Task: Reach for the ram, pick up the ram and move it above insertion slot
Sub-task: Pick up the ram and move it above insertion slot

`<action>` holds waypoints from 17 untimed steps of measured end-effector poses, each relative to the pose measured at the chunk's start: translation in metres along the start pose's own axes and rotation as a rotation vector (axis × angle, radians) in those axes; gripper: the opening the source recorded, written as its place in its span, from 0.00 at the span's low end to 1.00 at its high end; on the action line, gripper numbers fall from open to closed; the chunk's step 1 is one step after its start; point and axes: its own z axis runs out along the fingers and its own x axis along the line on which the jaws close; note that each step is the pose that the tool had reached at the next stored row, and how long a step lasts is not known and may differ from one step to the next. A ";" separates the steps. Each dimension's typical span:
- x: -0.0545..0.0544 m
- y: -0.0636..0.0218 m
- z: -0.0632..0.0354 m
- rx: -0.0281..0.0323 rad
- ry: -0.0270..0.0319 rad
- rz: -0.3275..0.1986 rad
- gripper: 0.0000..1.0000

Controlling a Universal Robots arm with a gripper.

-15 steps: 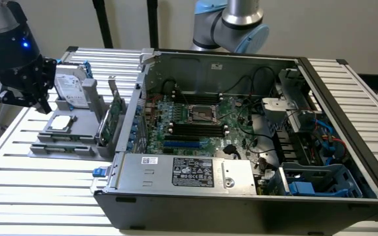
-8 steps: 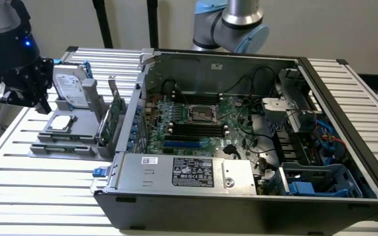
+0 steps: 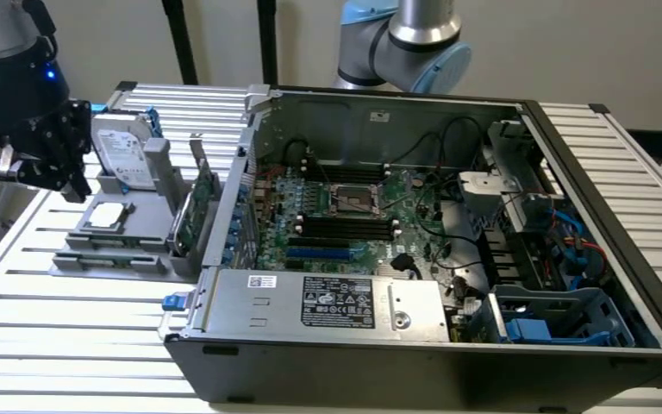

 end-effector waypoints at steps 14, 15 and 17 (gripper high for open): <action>0.000 -0.0001 0.0177 0.0009 -0.0001 0.000 0.31; 0.000 0.0000 0.0196 0.0010 -0.0002 0.000 0.31; 0.000 0.0000 0.0231 0.0009 0.0000 0.000 0.31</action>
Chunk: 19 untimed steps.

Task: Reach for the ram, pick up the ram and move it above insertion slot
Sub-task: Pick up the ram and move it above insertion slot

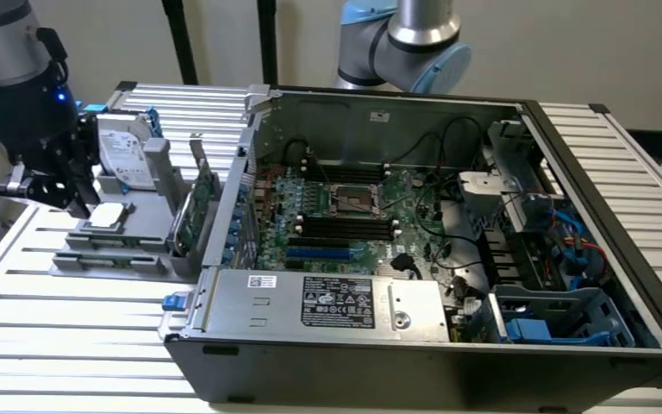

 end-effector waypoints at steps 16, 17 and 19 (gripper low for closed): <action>0.000 0.0005 0.0292 0.0000 0.0000 0.000 0.31; 0.000 0.0005 0.0310 0.0000 0.0000 0.000 0.31; 0.000 0.0006 0.0346 0.0000 0.0000 0.000 0.31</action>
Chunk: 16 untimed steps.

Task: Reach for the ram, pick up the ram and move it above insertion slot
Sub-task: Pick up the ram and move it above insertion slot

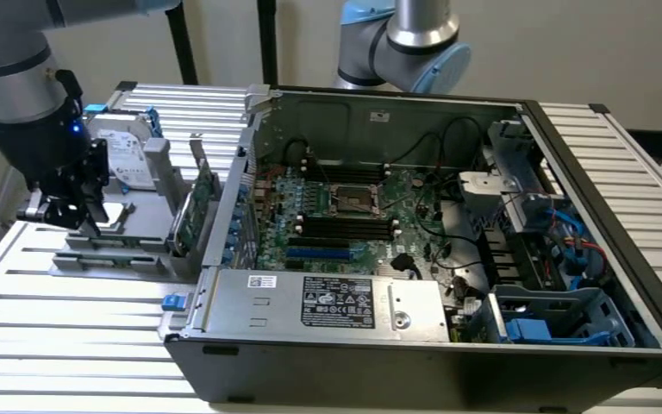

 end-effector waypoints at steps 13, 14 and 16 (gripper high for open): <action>0.000 0.0015 0.0237 0.0000 0.0000 0.000 0.31; 0.000 0.0017 0.0255 0.0000 -0.0001 0.000 0.31; 0.000 0.0021 0.0292 0.0000 0.0000 0.000 0.31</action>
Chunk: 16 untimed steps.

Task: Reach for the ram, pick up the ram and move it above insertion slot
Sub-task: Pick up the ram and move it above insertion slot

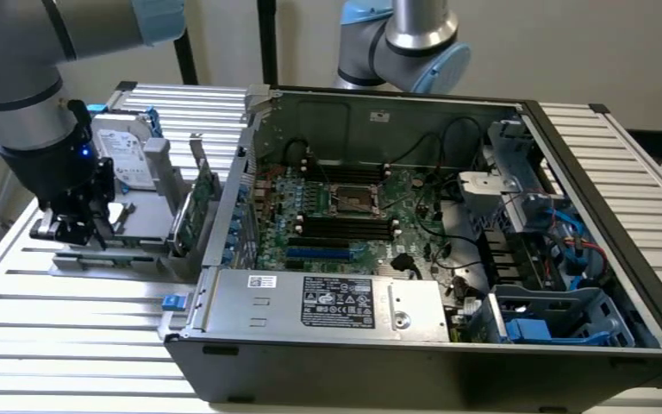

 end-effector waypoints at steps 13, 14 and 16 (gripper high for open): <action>0.000 0.0008 0.0237 0.0005 -0.0001 0.000 0.31; 0.000 0.0007 0.0255 0.0007 -0.0001 0.000 0.31; 0.000 0.0005 0.0291 0.0012 -0.0002 0.000 0.31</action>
